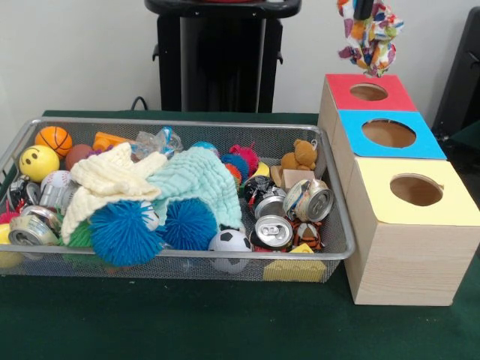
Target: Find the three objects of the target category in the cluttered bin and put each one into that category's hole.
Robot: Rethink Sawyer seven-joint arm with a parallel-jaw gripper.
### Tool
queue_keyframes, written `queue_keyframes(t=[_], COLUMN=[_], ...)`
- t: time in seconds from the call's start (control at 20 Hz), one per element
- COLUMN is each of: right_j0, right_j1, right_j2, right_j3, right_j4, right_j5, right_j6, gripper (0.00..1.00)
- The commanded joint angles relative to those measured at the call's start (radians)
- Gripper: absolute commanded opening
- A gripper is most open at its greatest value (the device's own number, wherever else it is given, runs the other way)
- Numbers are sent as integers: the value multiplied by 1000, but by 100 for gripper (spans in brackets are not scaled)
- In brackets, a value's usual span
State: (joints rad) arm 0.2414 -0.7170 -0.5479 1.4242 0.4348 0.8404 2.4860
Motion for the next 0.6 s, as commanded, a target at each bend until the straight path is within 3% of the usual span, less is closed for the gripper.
queue_keyframes(t=[0.05,0.6], right_j0=[4,-28], right_j1=[82,114], right_j2=[67,69], right_j3=[-50,-95], right_j4=[32,27], right_j5=[78,64], right_j6=[287,231], gripper=[0,0])
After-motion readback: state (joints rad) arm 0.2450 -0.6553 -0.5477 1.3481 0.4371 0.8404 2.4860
